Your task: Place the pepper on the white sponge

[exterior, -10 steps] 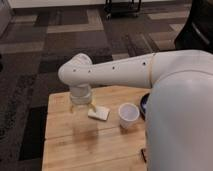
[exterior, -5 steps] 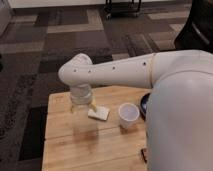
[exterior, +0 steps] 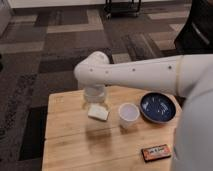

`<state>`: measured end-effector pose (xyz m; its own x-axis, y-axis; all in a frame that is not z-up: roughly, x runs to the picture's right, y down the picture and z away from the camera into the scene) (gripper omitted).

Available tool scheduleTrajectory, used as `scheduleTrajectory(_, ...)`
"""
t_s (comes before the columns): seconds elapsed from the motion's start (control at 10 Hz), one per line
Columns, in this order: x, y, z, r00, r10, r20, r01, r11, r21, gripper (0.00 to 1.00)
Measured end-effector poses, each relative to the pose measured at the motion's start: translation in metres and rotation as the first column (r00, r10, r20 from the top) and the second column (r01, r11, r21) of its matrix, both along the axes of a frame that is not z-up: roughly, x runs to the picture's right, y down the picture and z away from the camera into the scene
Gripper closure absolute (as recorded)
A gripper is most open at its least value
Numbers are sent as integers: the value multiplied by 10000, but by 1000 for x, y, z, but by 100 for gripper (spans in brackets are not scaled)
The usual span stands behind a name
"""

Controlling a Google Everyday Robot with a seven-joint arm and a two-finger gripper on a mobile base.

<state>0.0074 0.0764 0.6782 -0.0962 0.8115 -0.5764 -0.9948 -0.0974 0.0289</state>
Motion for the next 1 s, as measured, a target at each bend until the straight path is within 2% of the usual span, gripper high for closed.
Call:
scheduleTrajectory(0.1, 27, -4, -11, 9991, 391, -164, -388, 9991, 163, 35)
scheduleTrajectory(0.2, 72, -4, -34, 9938, 927, -617, -911, 9955, 277, 35)
scheduleTrajectory(0.3, 83, -3, -40, 9919, 1041, -730, -1022, 9943, 290, 35)
scheduleTrajectory(0.9, 81, -3, -40, 9923, 1009, -718, -992, 9947, 276, 35)
scheduleTrajectory(1.0, 90, 0, -38, 9898, 1158, -835, -1143, 9932, 222, 35)
